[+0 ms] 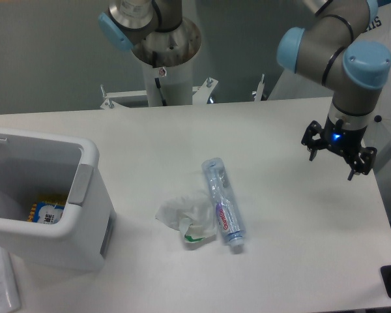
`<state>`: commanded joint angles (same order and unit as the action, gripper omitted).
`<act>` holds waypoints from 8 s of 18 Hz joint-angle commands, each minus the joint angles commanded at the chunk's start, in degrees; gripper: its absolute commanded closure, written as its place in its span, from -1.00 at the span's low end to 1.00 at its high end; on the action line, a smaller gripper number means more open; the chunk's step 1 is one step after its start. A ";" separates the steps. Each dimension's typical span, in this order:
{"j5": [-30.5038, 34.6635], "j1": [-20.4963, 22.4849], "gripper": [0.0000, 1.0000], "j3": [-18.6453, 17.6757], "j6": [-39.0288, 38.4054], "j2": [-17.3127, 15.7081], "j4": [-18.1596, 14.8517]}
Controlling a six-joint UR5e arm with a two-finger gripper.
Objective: Place the trash in the trash can
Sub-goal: 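Move the gripper down toward the clear plastic bottle, then close the gripper on the bottle's cap end and lift it, then carry the bottle over the white trash bin, then open the gripper to drop the bottle into the bin, then move the open gripper over the crumpled white wrapper and lower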
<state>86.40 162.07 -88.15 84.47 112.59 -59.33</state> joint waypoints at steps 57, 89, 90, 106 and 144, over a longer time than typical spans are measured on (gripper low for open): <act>1.41 -19.95 1.00 10.81 -60.12 18.02 -8.70; -49.74 -21.61 1.00 18.02 -58.36 -6.24 7.90; -50.27 -22.49 1.00 18.02 -59.06 -6.85 8.61; -51.06 -36.12 1.00 17.84 -59.77 -6.16 13.62; -50.10 -10.20 -1.00 1.94 -49.50 -2.73 13.45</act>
<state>36.30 151.87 -86.21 34.97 109.86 -45.88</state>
